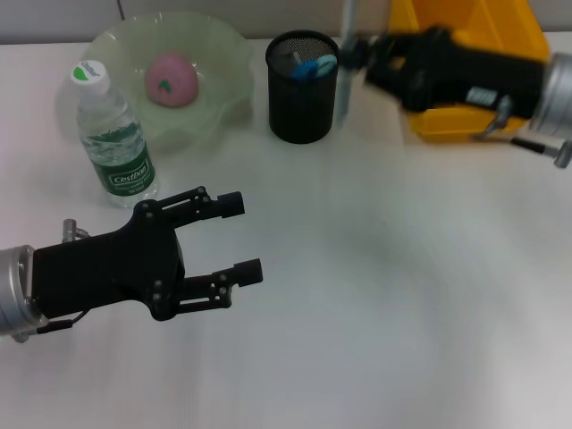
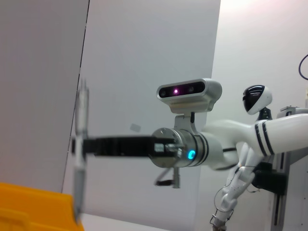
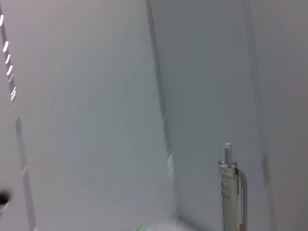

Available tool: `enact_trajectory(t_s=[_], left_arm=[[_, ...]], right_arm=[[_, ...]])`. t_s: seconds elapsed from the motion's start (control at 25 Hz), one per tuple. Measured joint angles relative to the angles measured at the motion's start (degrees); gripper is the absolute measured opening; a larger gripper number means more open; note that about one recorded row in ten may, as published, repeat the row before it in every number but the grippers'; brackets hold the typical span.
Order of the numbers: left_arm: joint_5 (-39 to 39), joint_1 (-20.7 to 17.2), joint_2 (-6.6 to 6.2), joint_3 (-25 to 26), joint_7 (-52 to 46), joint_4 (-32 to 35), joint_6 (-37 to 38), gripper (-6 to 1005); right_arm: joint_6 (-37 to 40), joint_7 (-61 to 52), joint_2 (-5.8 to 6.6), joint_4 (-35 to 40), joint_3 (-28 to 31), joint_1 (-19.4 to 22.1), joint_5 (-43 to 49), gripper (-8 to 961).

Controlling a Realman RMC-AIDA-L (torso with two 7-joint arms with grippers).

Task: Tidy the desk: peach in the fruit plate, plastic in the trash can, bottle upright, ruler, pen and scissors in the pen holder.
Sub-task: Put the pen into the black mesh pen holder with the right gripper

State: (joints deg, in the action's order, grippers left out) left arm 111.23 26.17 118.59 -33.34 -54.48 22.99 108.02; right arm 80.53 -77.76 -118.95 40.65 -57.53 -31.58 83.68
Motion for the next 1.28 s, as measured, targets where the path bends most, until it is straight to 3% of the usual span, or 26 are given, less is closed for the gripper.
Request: enact_trajectory(t_s=[0.08, 0.32, 0.4, 0.48, 0.6, 0.72, 1.04, 1.28], left_arm=[[0.00, 0.05, -0.01, -0.13, 0.04, -0.18, 0.23, 788], [-0.23, -0.03, 0.07, 0.17, 0.14, -0.93, 0.48, 788], [-0.78, -0.02, 0.12, 0.20, 0.15, -1.51, 0.18, 788], [-1.31, 0.05, 0.11, 0.16, 0.23, -2.03, 0.00, 788], [-1.46, 0.08, 0.09, 0.08, 0.68, -2.08, 0.01, 788], [-1.47, 0.04, 0.09, -0.04, 1.36, -2.19, 0.01, 788], [-1.46, -0.09, -0.03, -0.09, 4.05, -3.74, -2.31, 788], [-1.55, -0.66, -0.08, 0.35, 4.73, -3.67, -6.34, 787]], right_arm=[[0.43, 6.70, 0.15, -5.27, 3.31, -1.31, -5.32, 137], [-3.34, 10.78, -0.14, -8.90, 3.96, -4.38, -12.29, 137], [-6.91, 10.47, -0.20, -10.51, 3.75, -6.52, -13.12, 137], [-17.28, 9.56, -0.23, -14.87, 3.05, -11.84, -13.05, 137], [-19.79, 9.57, -0.23, -16.20, 3.03, -13.29, -12.99, 137], [-27.93, 10.29, -0.32, -20.21, 1.19, -18.12, -12.88, 138], [-36.65, 11.13, -0.87, -23.14, -4.76, -22.82, -13.33, 138], [-38.51, 12.71, -0.95, -24.86, -6.26, -24.37, -13.48, 138]])
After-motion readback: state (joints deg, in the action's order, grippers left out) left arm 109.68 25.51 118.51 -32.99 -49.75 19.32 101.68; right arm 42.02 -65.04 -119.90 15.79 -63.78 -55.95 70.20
